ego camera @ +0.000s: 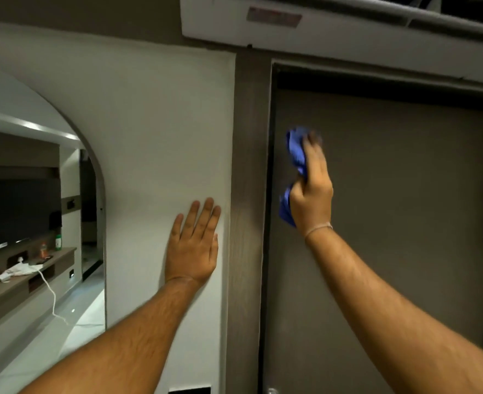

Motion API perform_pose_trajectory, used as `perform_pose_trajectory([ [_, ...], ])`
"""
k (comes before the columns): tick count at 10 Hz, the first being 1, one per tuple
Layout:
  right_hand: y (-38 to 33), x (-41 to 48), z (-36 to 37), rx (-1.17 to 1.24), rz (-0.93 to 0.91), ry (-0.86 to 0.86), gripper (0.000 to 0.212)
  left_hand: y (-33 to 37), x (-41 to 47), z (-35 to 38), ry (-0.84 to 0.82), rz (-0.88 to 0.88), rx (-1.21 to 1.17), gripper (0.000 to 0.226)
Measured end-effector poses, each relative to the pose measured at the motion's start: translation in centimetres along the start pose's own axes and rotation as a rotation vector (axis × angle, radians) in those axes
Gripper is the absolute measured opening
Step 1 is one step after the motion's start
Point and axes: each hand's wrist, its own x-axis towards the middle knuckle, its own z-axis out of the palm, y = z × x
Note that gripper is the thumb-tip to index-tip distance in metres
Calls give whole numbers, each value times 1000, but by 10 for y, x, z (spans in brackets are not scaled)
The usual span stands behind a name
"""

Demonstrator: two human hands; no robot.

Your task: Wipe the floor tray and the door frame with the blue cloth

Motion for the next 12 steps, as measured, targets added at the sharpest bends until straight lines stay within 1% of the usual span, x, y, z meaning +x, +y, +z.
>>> perform_pose_trajectory([
  [1,8,-51,-45,-104,5,-74,79,17,-2,-20,-31,-121,-91,67],
  [2,15,-74,-74,-160,39,-145,85,49,-7,-39,-31,-168,-216,66],
  [3,18,-113,-115,-221,134,-219,81,132,-35,-62,-30,53,-344,71],
  [4,26,-157,-148,-220,223,-245,81,199,-69,-68,-103,43,-451,72],
  [5,54,-264,-231,-202,486,-228,85,293,-157,-65,-287,47,-547,70],
  [6,63,-366,-306,-248,715,-216,89,350,-238,-68,-477,107,-609,69],
  [7,46,-532,-435,-367,1085,-282,84,432,-374,-86,-788,253,-709,71],
  [8,23,-622,-510,-405,1399,-245,76,471,-462,-105,-1019,368,-723,71],
  [9,4,-717,-599,-613,1695,-188,70,524,-567,-134,-1292,438,-726,72],
  [10,14,-739,-631,-602,1747,-118,60,541,-614,-155,-1343,441,-742,73],
  [11,66,-766,-653,-662,1807,-111,46,572,-648,-167,-1423,419,-693,71],
  [12,103,-773,-658,-690,1816,-346,71,582,-662,-168,-1428,404,-652,71],
])
